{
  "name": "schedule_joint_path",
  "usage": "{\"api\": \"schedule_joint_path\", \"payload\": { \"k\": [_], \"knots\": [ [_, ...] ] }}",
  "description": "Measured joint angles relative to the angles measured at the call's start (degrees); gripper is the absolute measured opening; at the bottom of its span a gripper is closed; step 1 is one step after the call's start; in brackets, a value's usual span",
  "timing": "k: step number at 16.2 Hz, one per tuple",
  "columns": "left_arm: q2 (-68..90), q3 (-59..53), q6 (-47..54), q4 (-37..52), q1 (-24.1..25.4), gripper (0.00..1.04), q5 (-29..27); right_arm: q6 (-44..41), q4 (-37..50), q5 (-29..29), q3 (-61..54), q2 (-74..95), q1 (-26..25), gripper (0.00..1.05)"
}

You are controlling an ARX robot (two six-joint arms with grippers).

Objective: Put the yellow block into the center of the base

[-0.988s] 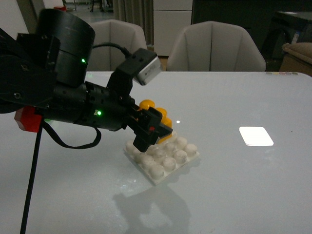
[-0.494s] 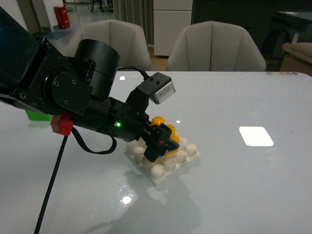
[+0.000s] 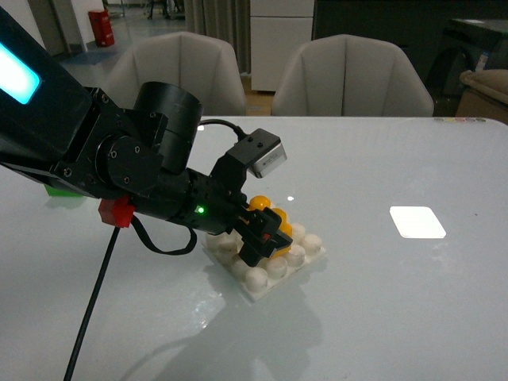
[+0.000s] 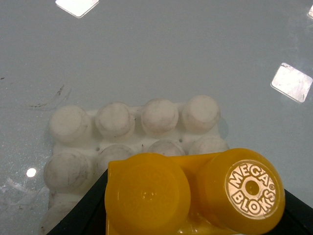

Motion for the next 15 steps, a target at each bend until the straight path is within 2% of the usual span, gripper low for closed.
{"api": "schedule_joint_path", "payload": {
  "k": [6, 9, 15],
  "knots": [
    [0.5, -1.84, -0.07, 2.62, 0.98, 0.66, 2.21, 0.0, 0.0, 0.0, 0.0, 0.0, 0.0, 0.98],
    [1.25, -2.1, -0.04, 5.64, 1.01, 0.66, 1.51, 0.0, 0.0, 0.0, 0.0, 0.0, 0.0, 0.98],
    [1.46, -2.1, 0.09, 5.49, 1.29, 0.66, 1.49, -0.02, 0.0, 0.0, 0.0, 0.0, 0.0, 0.98]
  ]
}}
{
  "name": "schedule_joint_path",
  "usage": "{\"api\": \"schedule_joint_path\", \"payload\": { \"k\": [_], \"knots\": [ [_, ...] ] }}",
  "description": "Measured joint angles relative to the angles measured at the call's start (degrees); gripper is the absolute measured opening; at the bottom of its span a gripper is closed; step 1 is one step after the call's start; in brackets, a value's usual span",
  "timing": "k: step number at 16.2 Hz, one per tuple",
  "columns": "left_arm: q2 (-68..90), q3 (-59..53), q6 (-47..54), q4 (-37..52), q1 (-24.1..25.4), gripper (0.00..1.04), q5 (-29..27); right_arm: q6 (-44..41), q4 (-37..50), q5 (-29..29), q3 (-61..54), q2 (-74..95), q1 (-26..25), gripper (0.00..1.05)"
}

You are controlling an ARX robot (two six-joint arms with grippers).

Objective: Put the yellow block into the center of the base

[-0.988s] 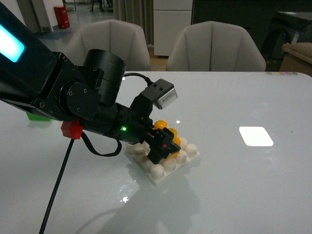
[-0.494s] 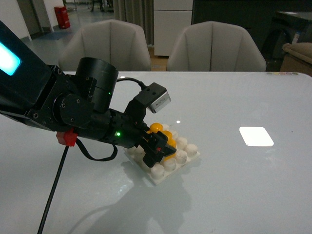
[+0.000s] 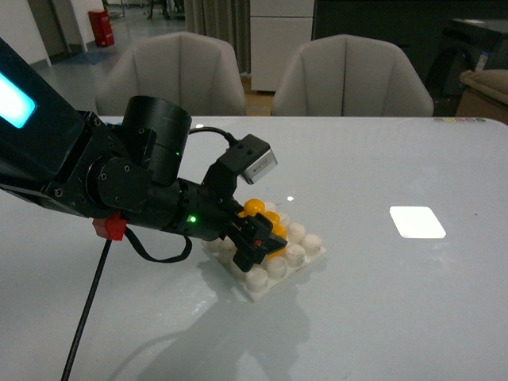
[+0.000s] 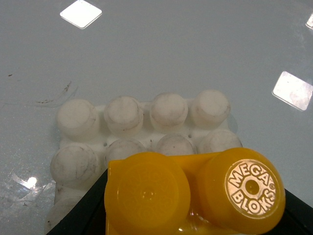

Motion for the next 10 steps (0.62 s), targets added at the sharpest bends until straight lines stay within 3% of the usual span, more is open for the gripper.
{"api": "schedule_joint_path", "payload": {
  "k": [10],
  "knots": [
    [-0.02, 0.0, 1.57, -1.2, 0.59, 0.66, 0.66, 0.02, 0.0, 0.0, 0.0, 0.0, 0.0, 0.98]
  ]
}}
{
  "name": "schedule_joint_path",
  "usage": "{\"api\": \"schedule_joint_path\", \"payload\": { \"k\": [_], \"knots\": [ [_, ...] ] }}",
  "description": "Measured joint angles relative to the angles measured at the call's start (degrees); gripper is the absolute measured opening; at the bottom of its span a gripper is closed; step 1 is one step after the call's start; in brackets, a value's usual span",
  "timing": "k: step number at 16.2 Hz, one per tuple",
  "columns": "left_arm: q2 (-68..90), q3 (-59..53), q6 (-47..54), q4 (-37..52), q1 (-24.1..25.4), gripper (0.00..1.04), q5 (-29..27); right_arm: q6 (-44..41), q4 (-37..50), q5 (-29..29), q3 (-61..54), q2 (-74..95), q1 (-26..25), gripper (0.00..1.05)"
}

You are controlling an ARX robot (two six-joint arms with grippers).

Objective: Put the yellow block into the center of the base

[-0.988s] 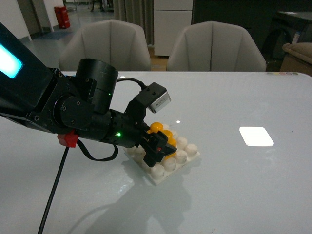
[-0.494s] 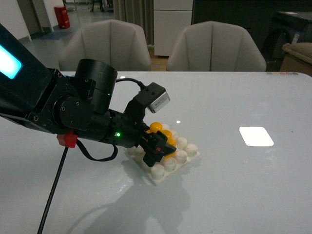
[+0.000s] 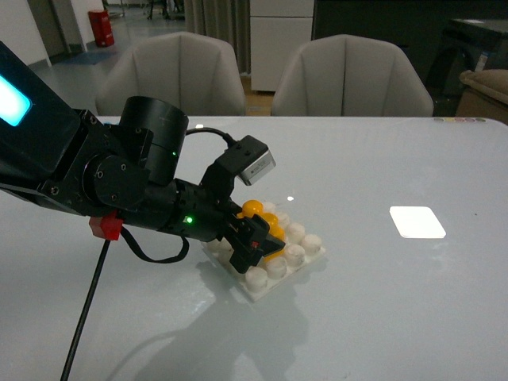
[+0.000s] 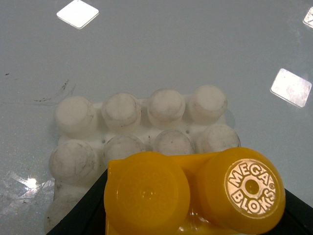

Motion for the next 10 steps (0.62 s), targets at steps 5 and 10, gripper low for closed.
{"api": "schedule_joint_path", "payload": {
  "k": [5, 10],
  "knots": [
    [0.57, -0.42, 0.31, 1.16, 1.03, 0.65, -1.55, -0.02, 0.0, 0.0, 0.0, 0.0, 0.0, 0.98],
    [0.66, -1.38, 0.17, 2.03, 0.85, 0.84, -0.17, 0.0, 0.0, 0.0, 0.0, 0.0, 0.0, 0.98]
  ]
}}
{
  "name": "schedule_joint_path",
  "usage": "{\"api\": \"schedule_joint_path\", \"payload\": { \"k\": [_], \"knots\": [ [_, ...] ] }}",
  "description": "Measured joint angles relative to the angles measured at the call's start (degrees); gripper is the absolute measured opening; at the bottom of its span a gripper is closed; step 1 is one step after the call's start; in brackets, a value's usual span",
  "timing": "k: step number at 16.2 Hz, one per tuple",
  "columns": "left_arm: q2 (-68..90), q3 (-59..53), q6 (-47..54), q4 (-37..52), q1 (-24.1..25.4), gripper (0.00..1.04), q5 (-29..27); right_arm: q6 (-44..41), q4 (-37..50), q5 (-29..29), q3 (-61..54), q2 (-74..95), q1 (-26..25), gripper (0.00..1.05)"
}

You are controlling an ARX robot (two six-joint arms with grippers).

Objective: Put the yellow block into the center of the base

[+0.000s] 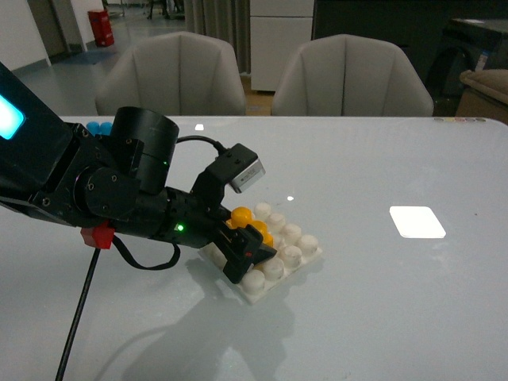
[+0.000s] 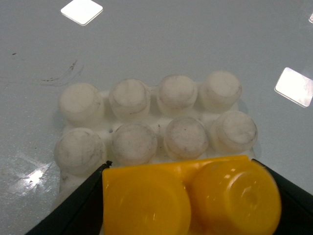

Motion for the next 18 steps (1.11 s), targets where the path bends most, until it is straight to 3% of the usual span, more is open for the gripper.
{"api": "schedule_joint_path", "payload": {
  "k": [2, 18],
  "knots": [
    [0.0, -0.09, -0.5, 0.76, -0.52, 1.0, -0.04, 0.0, 0.0, 0.0, 0.0, 0.0, 0.0, 0.98],
    [-2.58, -0.66, -6.01, 3.5, -1.09, 0.98, -2.16, 0.0, 0.0, 0.0, 0.0, 0.0, 0.0, 0.98]
  ]
}}
